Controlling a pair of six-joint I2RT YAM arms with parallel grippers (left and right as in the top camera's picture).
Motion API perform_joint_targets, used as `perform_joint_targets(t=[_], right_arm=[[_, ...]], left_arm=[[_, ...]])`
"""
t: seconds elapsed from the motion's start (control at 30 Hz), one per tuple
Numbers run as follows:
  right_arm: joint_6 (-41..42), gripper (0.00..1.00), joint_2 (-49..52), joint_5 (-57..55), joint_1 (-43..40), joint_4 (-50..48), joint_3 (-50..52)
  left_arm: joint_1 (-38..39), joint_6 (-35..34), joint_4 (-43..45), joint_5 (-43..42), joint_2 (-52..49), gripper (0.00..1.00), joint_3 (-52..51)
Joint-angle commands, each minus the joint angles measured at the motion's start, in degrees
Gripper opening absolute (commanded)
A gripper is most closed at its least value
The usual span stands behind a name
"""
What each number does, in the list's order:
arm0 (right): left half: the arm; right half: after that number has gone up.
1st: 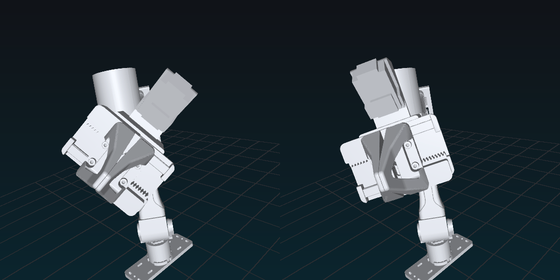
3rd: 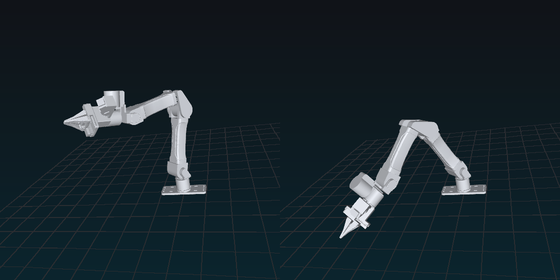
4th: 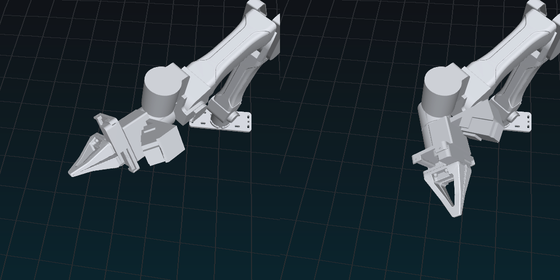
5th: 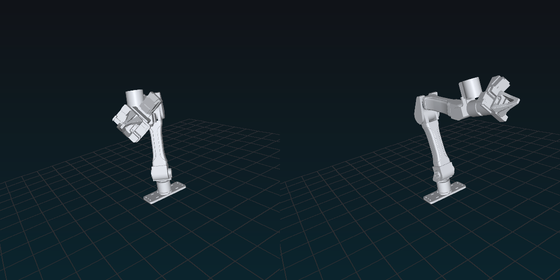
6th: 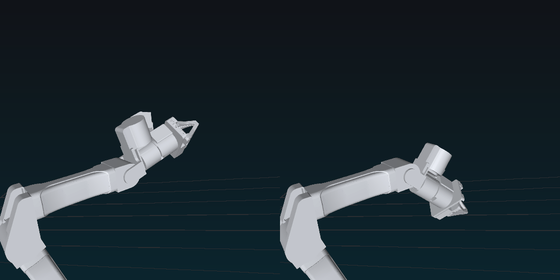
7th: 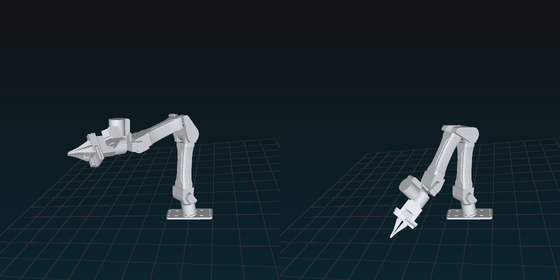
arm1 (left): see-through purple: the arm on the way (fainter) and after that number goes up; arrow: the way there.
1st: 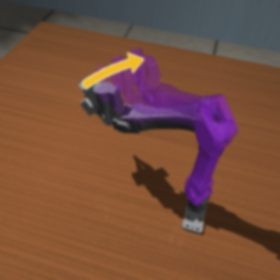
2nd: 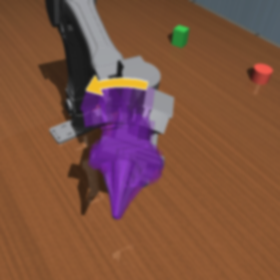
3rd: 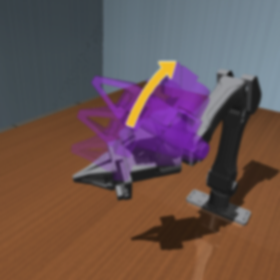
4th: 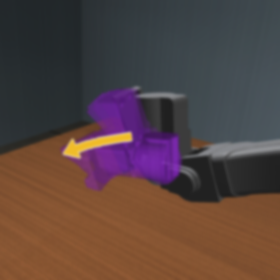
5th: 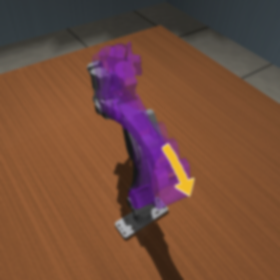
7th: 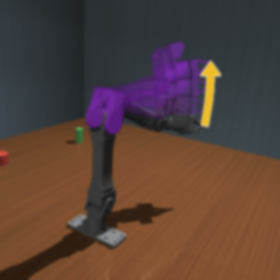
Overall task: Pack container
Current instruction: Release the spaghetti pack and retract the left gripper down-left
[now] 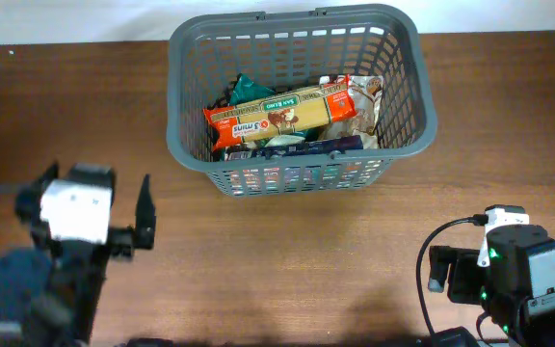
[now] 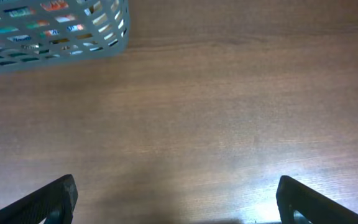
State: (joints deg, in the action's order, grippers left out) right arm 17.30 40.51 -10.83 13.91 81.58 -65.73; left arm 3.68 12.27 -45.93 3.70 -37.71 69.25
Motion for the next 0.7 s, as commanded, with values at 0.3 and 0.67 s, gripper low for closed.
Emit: perform_joint_targets(t=[0.3,0.67], right_arm=[[-0.37,0.99,-0.39,0.11,-0.11,-0.17,0.00],[-0.37,0.99,-0.39,0.11,-0.11,-0.17,0.00]], left_arm=[[-8.35,-15.52,7.72,0.20,26.73,0.99,-33.77],[-8.90,-17.22,14.10,-0.39,33.79,0.99,-47.28]])
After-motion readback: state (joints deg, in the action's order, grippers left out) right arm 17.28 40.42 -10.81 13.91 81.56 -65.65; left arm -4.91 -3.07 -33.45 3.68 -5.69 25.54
